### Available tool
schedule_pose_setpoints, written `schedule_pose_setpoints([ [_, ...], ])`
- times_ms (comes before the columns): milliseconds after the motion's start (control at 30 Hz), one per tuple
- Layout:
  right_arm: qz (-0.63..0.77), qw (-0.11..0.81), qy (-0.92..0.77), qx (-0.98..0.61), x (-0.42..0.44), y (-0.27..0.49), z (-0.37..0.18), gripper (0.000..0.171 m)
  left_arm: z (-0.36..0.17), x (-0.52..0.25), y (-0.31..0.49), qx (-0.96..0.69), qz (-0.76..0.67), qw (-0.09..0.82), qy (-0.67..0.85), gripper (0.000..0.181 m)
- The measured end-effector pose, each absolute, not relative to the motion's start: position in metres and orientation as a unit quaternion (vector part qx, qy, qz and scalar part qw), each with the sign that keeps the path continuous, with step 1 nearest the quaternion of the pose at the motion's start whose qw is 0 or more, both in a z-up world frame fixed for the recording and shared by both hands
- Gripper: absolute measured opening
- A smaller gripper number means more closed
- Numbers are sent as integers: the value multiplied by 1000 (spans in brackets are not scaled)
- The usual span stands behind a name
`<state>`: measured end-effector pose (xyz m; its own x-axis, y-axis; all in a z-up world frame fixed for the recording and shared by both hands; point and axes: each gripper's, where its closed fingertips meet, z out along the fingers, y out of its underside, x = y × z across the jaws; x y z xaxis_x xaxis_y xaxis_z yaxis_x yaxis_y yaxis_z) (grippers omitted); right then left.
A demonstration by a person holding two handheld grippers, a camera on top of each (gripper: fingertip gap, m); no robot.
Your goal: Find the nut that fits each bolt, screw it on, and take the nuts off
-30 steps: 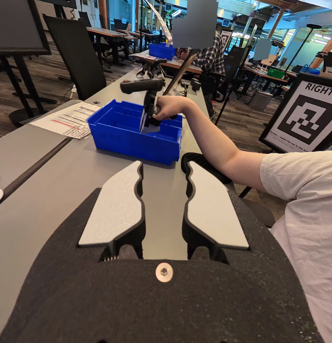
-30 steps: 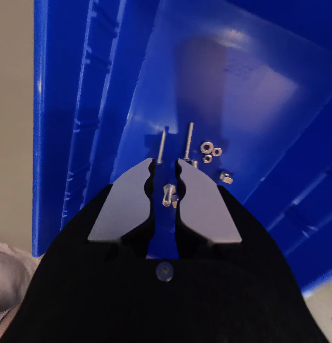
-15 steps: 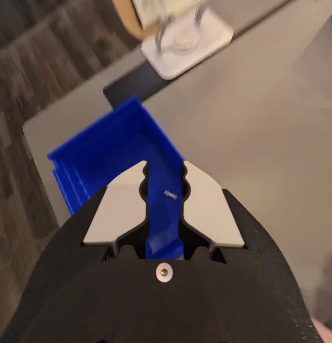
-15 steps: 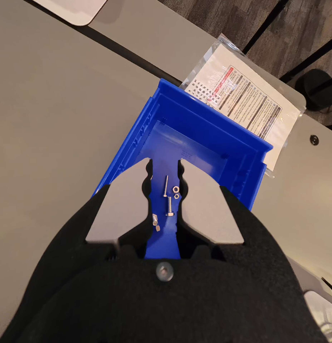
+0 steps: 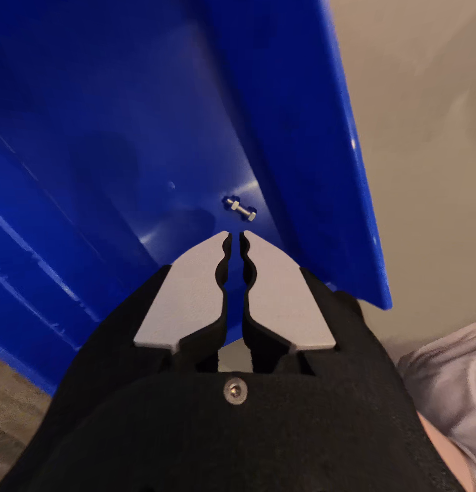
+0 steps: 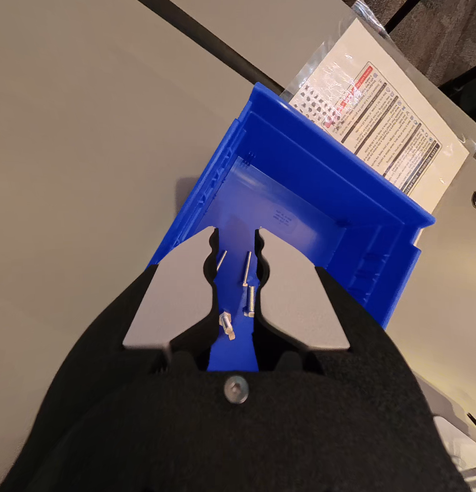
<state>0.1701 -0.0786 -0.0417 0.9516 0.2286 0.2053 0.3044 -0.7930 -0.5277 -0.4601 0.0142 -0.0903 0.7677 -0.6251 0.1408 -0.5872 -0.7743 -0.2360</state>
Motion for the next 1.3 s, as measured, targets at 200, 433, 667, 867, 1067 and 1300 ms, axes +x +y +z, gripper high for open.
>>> schedule_pose_setpoints([
  [200, -75, 277, -157, -945, 162, -77, -47, 25, -118, -446, 3, -950, -110, 15, 291, 10],
  [433, -94, 261, -170, -946, 159, -76, -52, 25, -128, -451, 16, -975, -98, 14, 198, 17],
  [667, -104, 247, -176, -947, 160, -75, -57, 25, -142, -453, 10, -980, -104, -27, 168, 22],
  [867, -112, 236, -183, -948, 159, -75, -62, 25, -146, -443, 13, -980, -108, -30, 165, 22],
  [1067, -117, 234, -193, -946, 156, -73, -64, 25, -153, -450, 16, -979, -41, -42, 194, 7],
  [1300, -124, 242, -198, -942, 155, -70, -61, 22, -140, -451, 13, -968, -71, -29, 237, 7],
])
